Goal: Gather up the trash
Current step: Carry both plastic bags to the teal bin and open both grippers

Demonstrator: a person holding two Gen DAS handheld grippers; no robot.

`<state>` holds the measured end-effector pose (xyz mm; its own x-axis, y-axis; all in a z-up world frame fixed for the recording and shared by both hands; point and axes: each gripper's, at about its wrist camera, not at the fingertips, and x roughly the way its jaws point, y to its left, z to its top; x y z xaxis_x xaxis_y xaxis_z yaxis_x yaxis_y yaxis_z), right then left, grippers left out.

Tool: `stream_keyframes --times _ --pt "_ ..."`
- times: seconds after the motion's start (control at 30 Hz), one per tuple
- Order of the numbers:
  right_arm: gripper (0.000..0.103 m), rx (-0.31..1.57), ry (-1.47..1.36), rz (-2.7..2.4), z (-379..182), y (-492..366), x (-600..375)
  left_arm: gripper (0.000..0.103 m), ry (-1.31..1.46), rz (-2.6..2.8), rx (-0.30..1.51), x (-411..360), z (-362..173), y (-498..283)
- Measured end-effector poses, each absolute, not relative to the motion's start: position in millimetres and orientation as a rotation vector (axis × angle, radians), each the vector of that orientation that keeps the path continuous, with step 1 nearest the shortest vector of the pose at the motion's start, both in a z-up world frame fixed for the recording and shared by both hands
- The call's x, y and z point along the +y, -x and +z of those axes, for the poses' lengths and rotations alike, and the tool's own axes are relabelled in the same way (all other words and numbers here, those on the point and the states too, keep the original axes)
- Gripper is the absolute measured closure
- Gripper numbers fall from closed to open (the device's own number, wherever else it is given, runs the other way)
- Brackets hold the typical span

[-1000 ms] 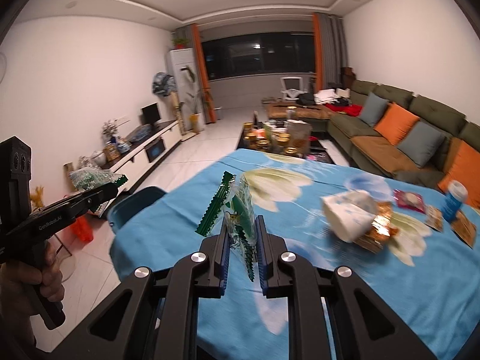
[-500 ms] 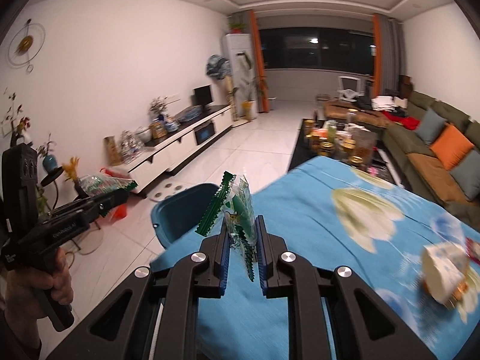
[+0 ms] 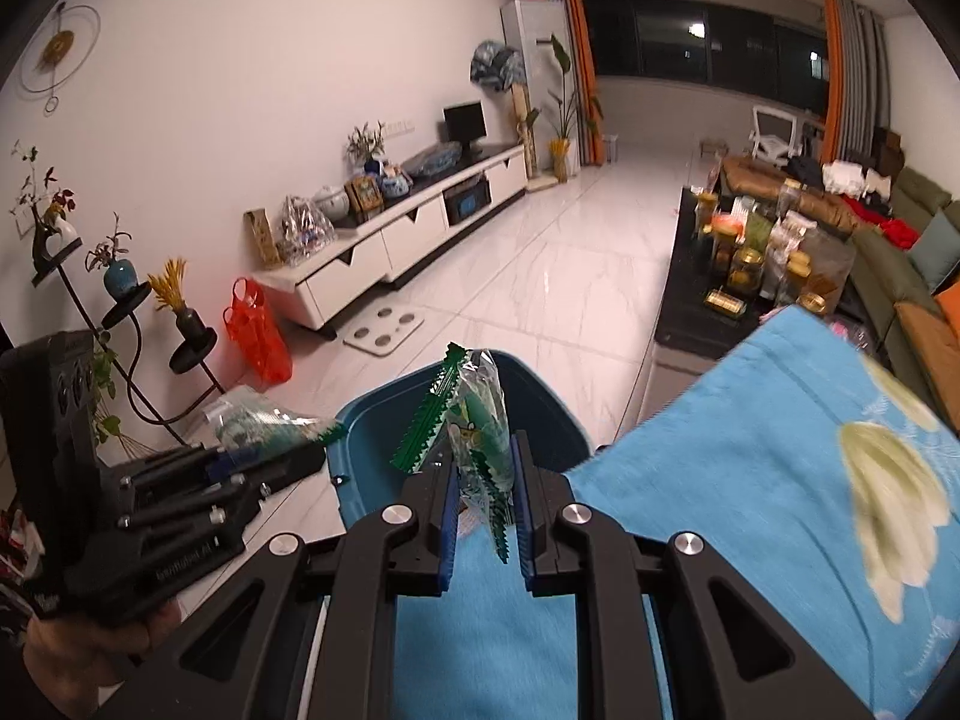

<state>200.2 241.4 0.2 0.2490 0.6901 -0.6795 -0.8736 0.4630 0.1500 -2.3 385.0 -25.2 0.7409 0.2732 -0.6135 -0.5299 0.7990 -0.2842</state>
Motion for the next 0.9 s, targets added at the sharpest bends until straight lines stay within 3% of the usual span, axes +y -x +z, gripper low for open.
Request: stream_keyframes --times 0.47,0.9 --pt "0.089 0.921 0.388 1.056 -52 -227 317 0.083 0.496 0.445 0.715 423 -94 -88" --pt "0.089 0.985 0.478 1.038 -72 -241 345 0.083 0.498 0.440 0.783 437 -122 -137"
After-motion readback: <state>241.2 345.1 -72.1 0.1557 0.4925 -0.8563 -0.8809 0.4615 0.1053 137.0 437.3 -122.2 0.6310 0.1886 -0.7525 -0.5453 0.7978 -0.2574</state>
